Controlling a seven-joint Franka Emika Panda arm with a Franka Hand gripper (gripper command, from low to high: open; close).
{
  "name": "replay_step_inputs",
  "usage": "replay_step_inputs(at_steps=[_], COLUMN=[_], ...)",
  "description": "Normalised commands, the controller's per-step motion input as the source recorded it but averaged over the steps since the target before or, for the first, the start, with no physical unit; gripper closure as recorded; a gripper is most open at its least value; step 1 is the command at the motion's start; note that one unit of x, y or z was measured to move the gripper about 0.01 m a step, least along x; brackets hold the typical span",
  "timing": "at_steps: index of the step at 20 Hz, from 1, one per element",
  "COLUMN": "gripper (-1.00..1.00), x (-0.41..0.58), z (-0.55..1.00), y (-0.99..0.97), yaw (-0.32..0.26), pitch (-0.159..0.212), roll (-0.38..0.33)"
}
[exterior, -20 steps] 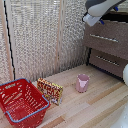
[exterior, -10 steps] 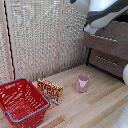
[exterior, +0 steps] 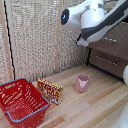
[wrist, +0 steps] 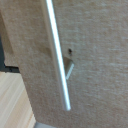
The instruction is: Transport the gripper mindfully toward the orange-red bowl and clasp it to elevate with ease. Ensure your robot's arm aligns efficiently with the top drawer's opening. Carefully slide the orange-red bowl into the designated spot with precision. After confirmation, withdraw the gripper gently. Close the drawer smoothly by transitioning the gripper to its handle.
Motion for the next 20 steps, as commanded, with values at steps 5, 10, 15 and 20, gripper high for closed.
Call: replay_step_inputs(at_steps=[5,10,15,20], gripper=[-1.00,-1.00,-1.00,1.00], x=[0.011,0.000,-0.006,-0.008], z=[0.02,0.12,0.16,0.07], y=[-0.41,-0.36,-0.31,-0.43], yaw=[0.185,0.144,0.068,0.052], pitch=[0.028,0.004,0.003,0.010], roll=[-0.089,-0.067,-0.058,-0.014])
